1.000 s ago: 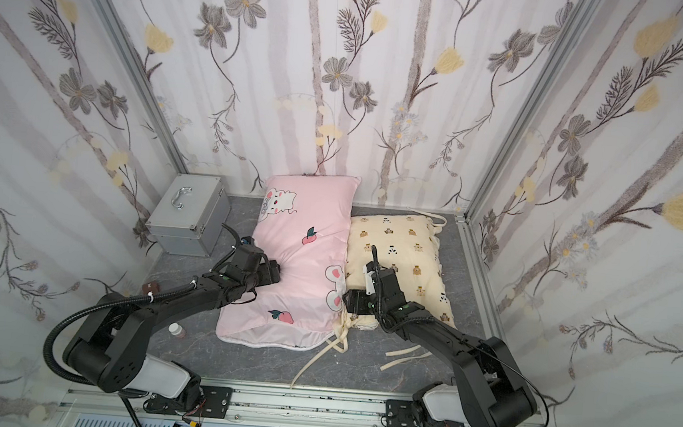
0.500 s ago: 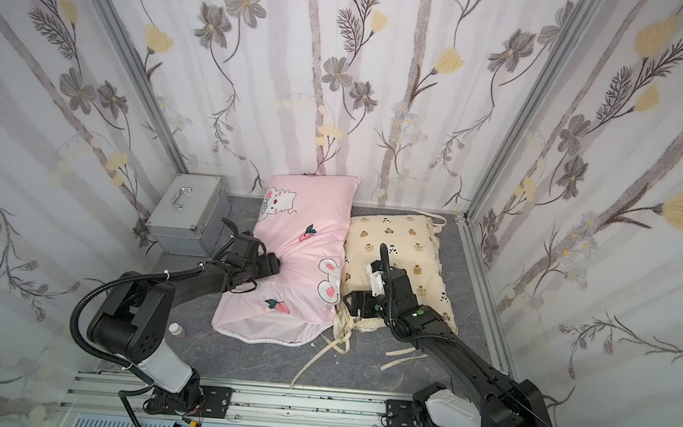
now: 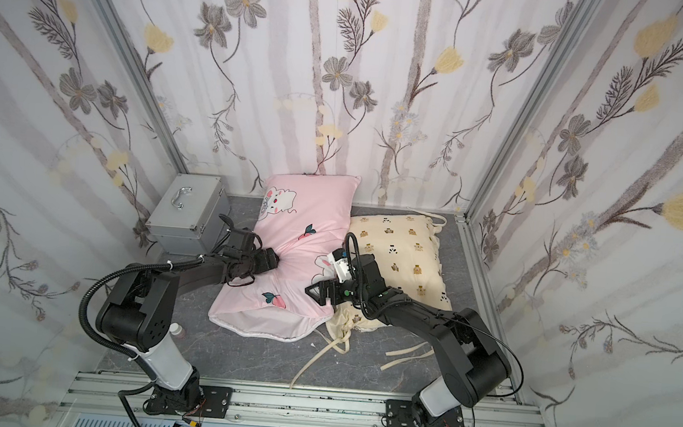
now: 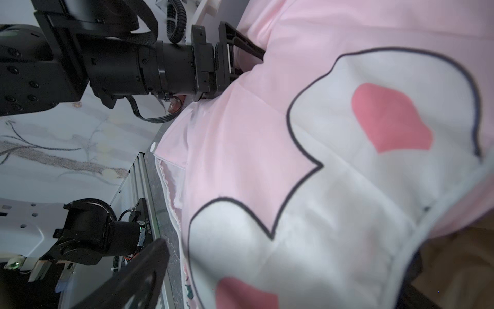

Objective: Zip up pillowcases
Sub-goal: Pick up the pillowcase from the center of the board.

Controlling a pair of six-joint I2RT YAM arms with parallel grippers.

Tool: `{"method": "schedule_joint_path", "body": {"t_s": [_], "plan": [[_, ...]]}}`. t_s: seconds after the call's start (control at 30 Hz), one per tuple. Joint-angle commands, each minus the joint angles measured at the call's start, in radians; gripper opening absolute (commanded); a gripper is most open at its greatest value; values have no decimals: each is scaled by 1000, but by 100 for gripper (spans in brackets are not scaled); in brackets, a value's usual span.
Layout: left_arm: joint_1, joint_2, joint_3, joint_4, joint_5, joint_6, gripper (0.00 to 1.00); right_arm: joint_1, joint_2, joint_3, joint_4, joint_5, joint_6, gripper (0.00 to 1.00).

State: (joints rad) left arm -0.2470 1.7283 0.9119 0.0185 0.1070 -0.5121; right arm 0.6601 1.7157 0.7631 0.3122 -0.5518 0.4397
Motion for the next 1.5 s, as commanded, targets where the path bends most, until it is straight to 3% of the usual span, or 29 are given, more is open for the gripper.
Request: {"method": "schedule_joint_path", "body": {"t_s": [0.0,0.3,0.43,0.53,0.83,1.03,1.13,1.2,1.37,1.47], "plan": [[10,33,8,-60,-60,-33,87,25,-21,-63,114,-135,63,100],[8,64,39,-76,-59,-28,86,29,-268,-274,79,-155,211,90],[9,50,34,-79,-62,-30,85,27,-325,-311,114,-138,248,73],[7,38,31,-86,-64,-32,85,27,-327,-317,152,-132,279,55],[4,-5,35,-117,-76,-34,85,29,-247,-338,280,-141,368,44],[4,-27,42,-136,-88,-30,86,43,-190,-356,367,-141,427,18],[4,-82,44,-178,-125,-13,92,44,-189,-361,370,-119,454,0],[2,-140,52,-229,-173,10,99,44,-192,-359,364,-105,464,0],[-14,-364,114,-434,-295,79,100,44,-210,-377,395,-91,547,0],[-78,-524,145,-565,-306,64,100,44,-233,-395,416,-81,599,0]]}}
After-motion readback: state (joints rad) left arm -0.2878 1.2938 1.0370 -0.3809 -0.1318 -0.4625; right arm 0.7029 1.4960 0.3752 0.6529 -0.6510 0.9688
